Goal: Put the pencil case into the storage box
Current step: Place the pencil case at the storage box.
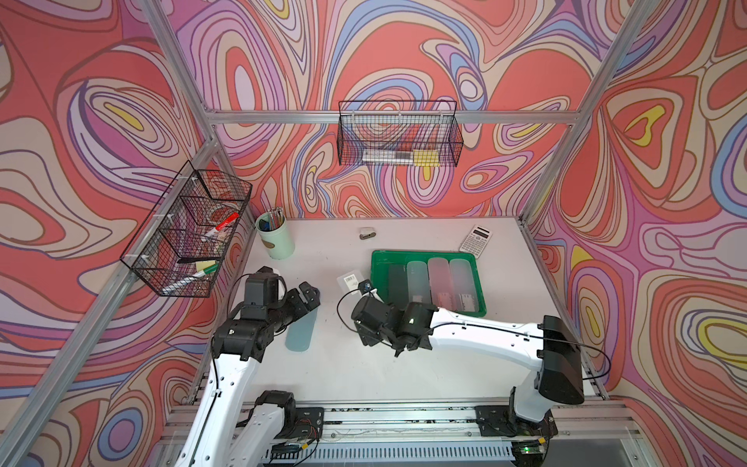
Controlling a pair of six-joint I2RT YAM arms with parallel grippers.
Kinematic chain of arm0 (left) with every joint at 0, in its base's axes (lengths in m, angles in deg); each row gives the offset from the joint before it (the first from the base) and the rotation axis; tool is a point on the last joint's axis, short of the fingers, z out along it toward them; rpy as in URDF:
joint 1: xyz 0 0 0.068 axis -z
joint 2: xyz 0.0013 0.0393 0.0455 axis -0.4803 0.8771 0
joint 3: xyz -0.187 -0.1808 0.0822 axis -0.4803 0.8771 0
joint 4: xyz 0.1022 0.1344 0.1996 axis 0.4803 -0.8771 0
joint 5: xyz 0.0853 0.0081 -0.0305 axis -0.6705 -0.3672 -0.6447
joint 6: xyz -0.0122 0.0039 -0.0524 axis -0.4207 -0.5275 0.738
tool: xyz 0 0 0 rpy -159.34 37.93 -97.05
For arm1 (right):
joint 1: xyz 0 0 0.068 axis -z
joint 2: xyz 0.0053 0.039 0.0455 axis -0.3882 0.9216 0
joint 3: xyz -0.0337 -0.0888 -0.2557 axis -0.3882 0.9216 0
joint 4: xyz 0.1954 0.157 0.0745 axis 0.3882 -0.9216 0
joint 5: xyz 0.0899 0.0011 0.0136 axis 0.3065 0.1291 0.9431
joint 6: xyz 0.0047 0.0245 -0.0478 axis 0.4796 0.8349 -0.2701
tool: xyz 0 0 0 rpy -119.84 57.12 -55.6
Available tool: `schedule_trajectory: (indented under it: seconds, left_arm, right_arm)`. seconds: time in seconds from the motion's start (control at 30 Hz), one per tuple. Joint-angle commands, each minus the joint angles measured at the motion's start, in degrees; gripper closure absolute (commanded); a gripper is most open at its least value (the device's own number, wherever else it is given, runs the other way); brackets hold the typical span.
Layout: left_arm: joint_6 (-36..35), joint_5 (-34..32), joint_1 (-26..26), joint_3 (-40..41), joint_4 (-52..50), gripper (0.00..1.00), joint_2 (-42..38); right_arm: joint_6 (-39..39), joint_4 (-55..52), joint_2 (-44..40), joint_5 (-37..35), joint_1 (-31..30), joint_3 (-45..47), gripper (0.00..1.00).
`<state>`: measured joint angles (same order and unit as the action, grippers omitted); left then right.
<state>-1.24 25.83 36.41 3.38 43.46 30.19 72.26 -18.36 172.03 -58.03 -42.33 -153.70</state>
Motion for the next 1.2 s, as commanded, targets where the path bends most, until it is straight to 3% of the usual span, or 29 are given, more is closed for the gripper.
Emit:
schedule_trajectory:
  seconds: [0.0, 0.23, 0.47, 1.17]
  left_arm:
    - [-0.21, -1.93, 5.00, -2.08, 2.77, 0.01, 2.10]
    - [0.68, -5.48, 15.32, -5.03, 8.66, 0.01, 8.40]
    - [-0.13, -5.41, 19.78, -7.67, 11.16, 0.01, 13.80]
    - [-1.71, -8.61, 21.46, -6.62, 12.86, 0.01, 18.03]
  right_arm:
    - [-0.34, -1.15, -4.04, -1.39, 4.13, 0.17, 0.40]
    - [-2.14, 0.08, -5.51, 1.93, 16.37, 2.57, 0.40]
    - [-3.92, 4.07, -2.16, 6.51, 26.45, 5.66, 0.41]
    - [-1.44, 8.90, 7.67, 6.43, 28.52, 10.51, 0.44]
